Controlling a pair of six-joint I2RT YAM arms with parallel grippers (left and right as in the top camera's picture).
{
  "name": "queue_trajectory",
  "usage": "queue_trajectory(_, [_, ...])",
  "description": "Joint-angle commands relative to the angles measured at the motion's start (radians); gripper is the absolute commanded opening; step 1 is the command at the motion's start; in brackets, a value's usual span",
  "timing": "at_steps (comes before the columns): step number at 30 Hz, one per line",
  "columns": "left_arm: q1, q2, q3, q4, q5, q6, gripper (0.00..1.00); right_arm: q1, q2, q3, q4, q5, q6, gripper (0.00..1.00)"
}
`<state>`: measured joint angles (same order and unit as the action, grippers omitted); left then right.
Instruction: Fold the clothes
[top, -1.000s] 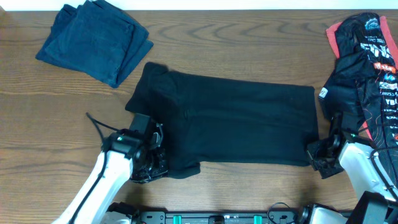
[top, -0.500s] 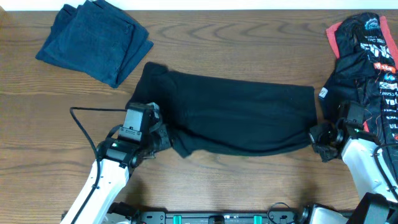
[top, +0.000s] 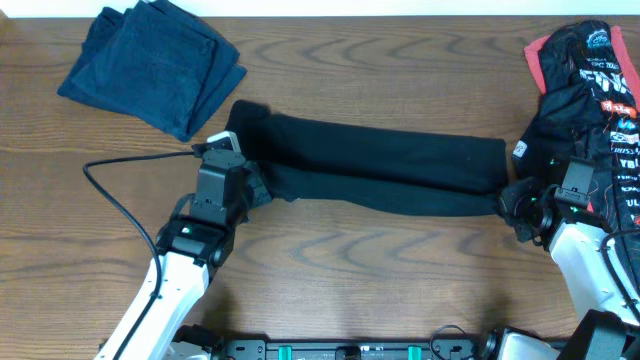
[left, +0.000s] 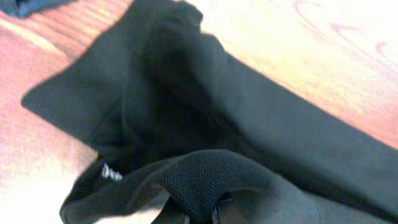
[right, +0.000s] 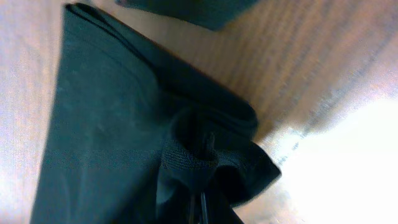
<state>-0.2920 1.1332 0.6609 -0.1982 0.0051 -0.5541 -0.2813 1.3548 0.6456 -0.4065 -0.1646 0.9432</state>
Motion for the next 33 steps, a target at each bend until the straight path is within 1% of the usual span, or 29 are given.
queue_trajectory(1, [0.001,0.05,0.022,0.049,-0.085,-0.008,0.06,0.002,0.007,0.015,0.03,0.003,0.007,0.01])
queue_trajectory(8, [0.001,0.162,0.022,0.146,-0.132,-0.008,0.06,0.021,0.007,0.015,0.137,0.003,0.014,0.01])
queue_trajectory(13, [0.001,0.222,0.022,0.169,-0.157,-0.004,0.06,0.058,0.009,0.015,0.259,0.003,0.006,0.01])
queue_trajectory(17, [0.001,0.262,0.022,0.188,-0.157,-0.004,0.07,0.1,0.022,0.015,0.334,0.008,0.006,0.04])
queue_trajectory(24, [0.001,0.314,0.022,0.247,-0.157,-0.004,0.08,0.145,0.058,0.015,0.34,0.109,0.006,0.03])
queue_trajectory(26, [0.001,0.323,0.022,0.263,-0.164,-0.004,0.15,0.145,0.066,0.015,0.347,0.117,0.006,0.04])
queue_trajectory(27, [0.001,0.327,0.022,0.269,-0.177,-0.004,0.17,0.145,0.069,0.015,0.352,0.117,0.006,0.06])
queue_trajectory(28, [0.001,0.33,0.022,0.274,-0.187,-0.004,0.27,0.145,0.071,0.015,0.36,0.116,0.003,0.11])
queue_trajectory(29, [0.001,0.335,0.022,0.278,-0.207,-0.004,0.35,0.145,0.071,0.015,0.369,0.116,-0.009,0.21])
queue_trajectory(30, [0.001,0.338,0.022,0.281,-0.216,-0.004,0.44,0.145,0.071,0.015,0.374,0.115,-0.019,0.27])
queue_trajectory(31, [0.001,0.341,0.022,0.286,-0.226,-0.004,0.59,0.145,0.071,0.015,0.382,0.112,-0.036,0.44])
queue_trajectory(32, [0.001,0.343,0.022,0.29,-0.231,0.0,0.76,0.145,0.071,0.015,0.391,0.103,-0.054,0.63])
queue_trajectory(33, [0.001,0.344,0.022,0.291,-0.231,0.009,0.86,0.145,0.071,0.015,0.401,0.089,-0.076,0.82])
